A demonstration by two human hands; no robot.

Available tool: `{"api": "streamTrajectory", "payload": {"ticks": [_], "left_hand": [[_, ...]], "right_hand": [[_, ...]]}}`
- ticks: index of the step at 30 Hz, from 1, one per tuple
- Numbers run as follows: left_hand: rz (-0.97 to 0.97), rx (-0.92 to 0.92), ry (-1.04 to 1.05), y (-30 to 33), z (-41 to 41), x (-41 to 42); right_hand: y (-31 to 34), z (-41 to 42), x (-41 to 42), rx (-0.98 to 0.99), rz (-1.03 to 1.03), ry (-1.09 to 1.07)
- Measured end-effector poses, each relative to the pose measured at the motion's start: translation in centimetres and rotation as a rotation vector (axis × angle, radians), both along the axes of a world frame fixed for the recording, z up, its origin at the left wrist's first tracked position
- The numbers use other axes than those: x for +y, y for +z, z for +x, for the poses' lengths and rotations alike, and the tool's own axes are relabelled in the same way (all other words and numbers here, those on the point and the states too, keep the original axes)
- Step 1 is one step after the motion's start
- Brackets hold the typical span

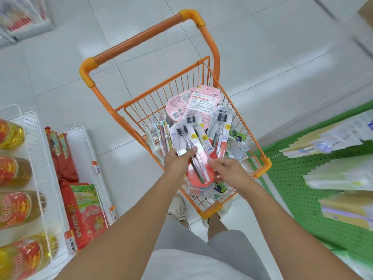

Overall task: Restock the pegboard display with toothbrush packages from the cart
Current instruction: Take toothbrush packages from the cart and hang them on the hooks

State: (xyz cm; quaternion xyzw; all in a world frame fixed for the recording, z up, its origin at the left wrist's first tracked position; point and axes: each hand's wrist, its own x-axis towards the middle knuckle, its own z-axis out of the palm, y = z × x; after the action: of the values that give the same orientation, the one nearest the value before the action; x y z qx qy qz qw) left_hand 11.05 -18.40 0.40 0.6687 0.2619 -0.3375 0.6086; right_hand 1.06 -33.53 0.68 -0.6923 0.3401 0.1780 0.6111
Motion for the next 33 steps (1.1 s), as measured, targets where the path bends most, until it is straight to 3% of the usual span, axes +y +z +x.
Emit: {"api": "streamTrajectory", "payload": {"ticks": [4, 8, 13, 15, 17, 21, 23, 27, 33], "left_hand": [[0.166, -0.195, 0.025, 1.6, 0.9, 3.4], [0.208, -0.258, -0.003, 2.5, 1.0, 6.7], [0.189, -0.215, 0.003, 2.7, 0.5, 8.5], [0.149, -0.213, -0.010, 2.8, 0.3, 8.6], [0.086, -0.187, -0.024, 3.2, 0.3, 8.4], [-0.160, -0.073, -0.142, 3.7, 0.9, 6.0], [-0.280, -0.010, -0.268, 4.3, 0.5, 3.5], [-0.386, 0.024, -0.552, 7.4, -3.5, -4.0], [-0.429, -0.190, -1.002, 11.8, -14.5, -13.0]], "right_hand": [[-0.7, 2.5, 1.2, -0.039, -0.534, 0.053], [-1.8, 5.0, 4.0, 0.057, -0.701, 0.323], [-3.1, 6.2, 5.6, 0.033, -0.880, 0.391], [-3.3, 5.6, 5.3, 0.031, -0.811, 0.381], [-2.5, 4.4, 4.6, -0.001, -0.604, 0.310], [2.2, -0.8, 2.0, -0.106, 0.084, -0.120], [4.4, -4.6, 0.4, -0.160, 0.326, -0.289], [8.2, -12.6, -2.7, -0.249, 0.270, -0.443], [11.3, -22.5, -5.9, -0.320, 0.077, -0.789]]}}
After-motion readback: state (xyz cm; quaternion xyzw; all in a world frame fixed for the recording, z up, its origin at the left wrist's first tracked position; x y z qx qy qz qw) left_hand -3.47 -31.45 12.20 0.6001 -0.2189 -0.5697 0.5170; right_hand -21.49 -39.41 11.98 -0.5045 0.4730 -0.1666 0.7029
